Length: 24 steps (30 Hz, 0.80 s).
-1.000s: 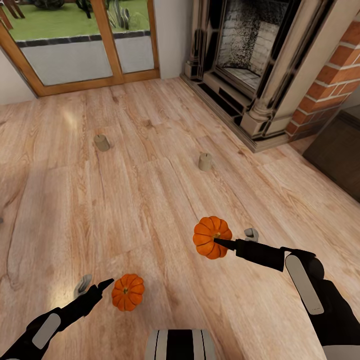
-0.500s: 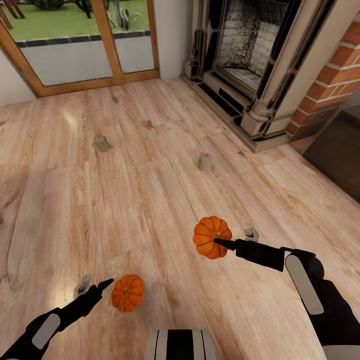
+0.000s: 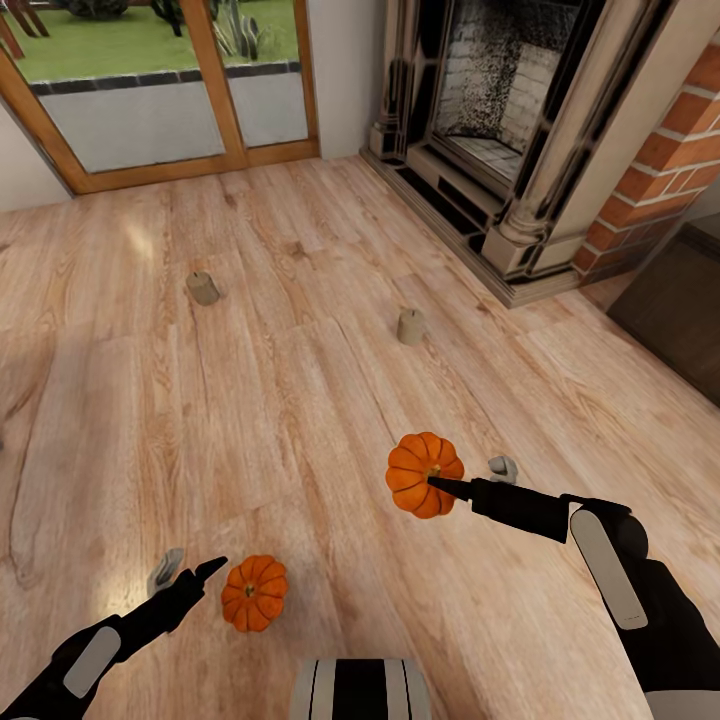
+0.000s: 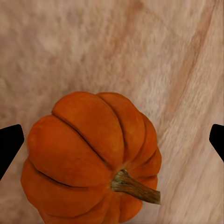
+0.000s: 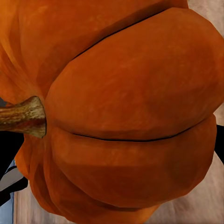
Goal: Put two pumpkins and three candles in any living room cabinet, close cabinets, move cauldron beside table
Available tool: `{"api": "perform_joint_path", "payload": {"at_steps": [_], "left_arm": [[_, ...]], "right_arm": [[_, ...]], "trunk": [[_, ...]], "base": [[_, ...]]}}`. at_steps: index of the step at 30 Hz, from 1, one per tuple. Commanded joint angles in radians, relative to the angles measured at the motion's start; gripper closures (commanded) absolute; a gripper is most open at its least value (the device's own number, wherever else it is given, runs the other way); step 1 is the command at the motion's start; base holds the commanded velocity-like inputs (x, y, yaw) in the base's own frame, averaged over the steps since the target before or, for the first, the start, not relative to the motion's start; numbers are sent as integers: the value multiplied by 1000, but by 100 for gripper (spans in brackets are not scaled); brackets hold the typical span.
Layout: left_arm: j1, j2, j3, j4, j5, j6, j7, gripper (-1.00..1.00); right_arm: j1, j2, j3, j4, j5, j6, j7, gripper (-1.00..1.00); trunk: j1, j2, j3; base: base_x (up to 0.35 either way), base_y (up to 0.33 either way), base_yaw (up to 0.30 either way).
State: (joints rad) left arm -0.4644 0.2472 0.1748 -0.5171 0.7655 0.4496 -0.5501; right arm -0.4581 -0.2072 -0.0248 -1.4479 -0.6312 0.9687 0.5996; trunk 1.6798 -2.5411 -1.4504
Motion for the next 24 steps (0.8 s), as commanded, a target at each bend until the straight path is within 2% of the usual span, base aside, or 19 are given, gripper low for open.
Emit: {"api": "perform_joint_path", "payload": {"at_steps": [1,16,24], "left_arm": [[0,0,3,0,5,8,-2,-100],[0,-2,3,-1,-2,2,9,-100],[0,-3,-1,-1,-11,0,10,-100]], "right_arm": [[-1,0,-1,0,2,5,5,100],[-1,0,-1,0,1,5,5,100],[-1,0,-1,-2,0,6,6,100]], "trunk": [[0,0,-1],[0,0,-1],[3,-2,-32]], "base": [[0,0,0],[0,0,0],[0,0,0]]}}
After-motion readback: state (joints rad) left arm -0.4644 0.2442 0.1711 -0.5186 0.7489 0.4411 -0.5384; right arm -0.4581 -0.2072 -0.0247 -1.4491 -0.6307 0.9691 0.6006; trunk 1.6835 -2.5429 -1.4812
